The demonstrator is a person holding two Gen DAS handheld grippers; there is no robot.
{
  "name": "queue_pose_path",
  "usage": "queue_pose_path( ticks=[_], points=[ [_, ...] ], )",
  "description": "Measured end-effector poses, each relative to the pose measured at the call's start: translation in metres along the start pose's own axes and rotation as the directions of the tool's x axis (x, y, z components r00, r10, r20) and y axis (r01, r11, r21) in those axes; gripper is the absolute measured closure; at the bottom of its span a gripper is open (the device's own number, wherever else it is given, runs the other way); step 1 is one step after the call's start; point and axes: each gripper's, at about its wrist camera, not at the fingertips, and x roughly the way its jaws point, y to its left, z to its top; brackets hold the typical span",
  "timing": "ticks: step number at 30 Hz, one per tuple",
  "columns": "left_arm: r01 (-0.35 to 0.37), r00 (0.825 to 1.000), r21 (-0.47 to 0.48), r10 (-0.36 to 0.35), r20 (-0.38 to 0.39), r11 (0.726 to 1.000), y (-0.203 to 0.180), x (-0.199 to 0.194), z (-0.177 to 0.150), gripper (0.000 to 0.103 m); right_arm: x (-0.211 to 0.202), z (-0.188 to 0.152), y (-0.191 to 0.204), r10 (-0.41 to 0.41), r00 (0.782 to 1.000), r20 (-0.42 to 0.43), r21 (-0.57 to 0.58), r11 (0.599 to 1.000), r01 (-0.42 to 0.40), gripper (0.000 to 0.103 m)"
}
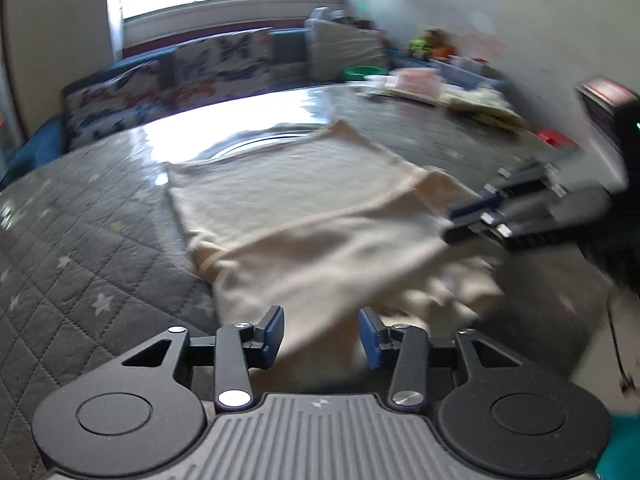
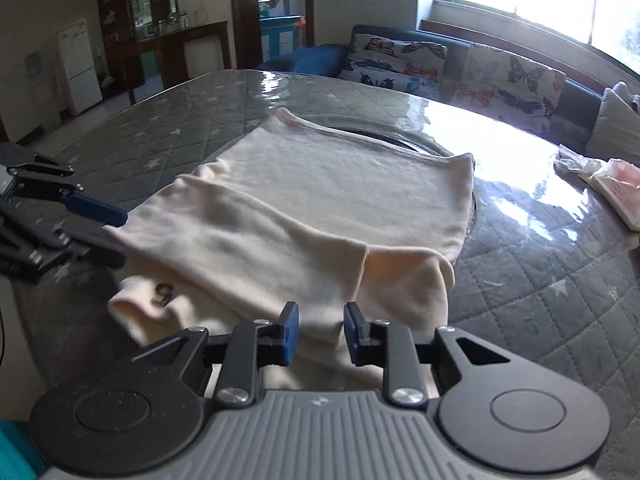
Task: Fold clothes
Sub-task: 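Lift the shirt side with both tools and fold it over the body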
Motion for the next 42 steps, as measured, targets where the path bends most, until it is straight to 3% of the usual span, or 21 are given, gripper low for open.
queue_pose_path(
  ticks=[4, 11, 13, 17, 27, 30, 31, 32, 34, 38, 42],
  points=[
    [-0.004, 1.0, 0.144, 0.004, -0.004, 0.99, -0.025, -0.001, -0.013, 0.054, -0.018, -0.01, 0.005, -0.014, 1.0, -0.011, -0.066, 0.998, 0.013, 0.067],
    [-0.059, 0.998, 0.32, 0.048, 0.04, 0.945, -0.053, 0.017, -0.021, 0.053, -0.033, -0.035, 0.02, -0.037, 0.999, -0.035, -0.188, 0.982, 0.03, 0.058],
    [-0.068, 0.997, 0.332, 0.054, 0.05, 0.941, -0.055, 0.022, -0.021, 0.058, -0.031, -0.042, 0.026, -0.046, 0.998, -0.038, -0.223, 0.974, 0.036, 0.056],
    [-0.073, 0.996, 0.315, 0.052, 0.071, 0.946, -0.052, 0.026, -0.016, 0.091, -0.028, -0.051, 0.037, -0.056, 0.998, -0.012, -0.296, 0.954, 0.05, 0.048],
    [-0.06, 0.993, 0.181, 0.04, 0.115, 0.982, -0.025, 0.028, 0.02, 0.094, -0.008, -0.035, 0.047, -0.024, 0.995, 0.092, -0.353, 0.934, 0.055, 0.051],
    [-0.051, 0.994, 0.171, 0.034, 0.105, 0.984, -0.021, 0.03, 0.019, 0.092, -0.001, -0.022, 0.043, 0.021, 0.996, 0.088, -0.311, 0.95, 0.007, 0.069],
    [-0.046, 0.995, 0.171, 0.029, 0.101, 0.984, -0.021, 0.03, 0.017, 0.09, 0.001, -0.018, 0.041, 0.038, 0.996, 0.083, -0.291, 0.957, -0.013, 0.081],
    [-0.045, 0.995, 0.174, 0.028, 0.098, 0.984, -0.021, 0.029, 0.014, 0.088, 0.001, -0.015, 0.039, 0.051, 0.996, 0.077, -0.276, 0.961, -0.028, 0.087],
    [-0.046, 0.995, 0.183, 0.028, 0.098, 0.982, -0.021, 0.026, 0.007, 0.083, 0.004, -0.005, 0.031, 0.078, 0.995, 0.061, -0.231, 0.971, -0.062, 0.088],
    [-0.067, 0.994, 0.224, 0.044, 0.105, 0.972, -0.025, 0.019, -0.007, 0.055, 0.002, 0.006, 0.02, 0.107, 0.993, 0.058, -0.168, 0.981, -0.096, 0.091],
    [-0.103, 0.992, 0.268, 0.081, 0.093, 0.958, -0.028, 0.023, -0.016, 0.053, 0.0, 0.013, 0.014, 0.11, 0.992, 0.069, -0.142, 0.985, -0.1, 0.091]
  ],
)
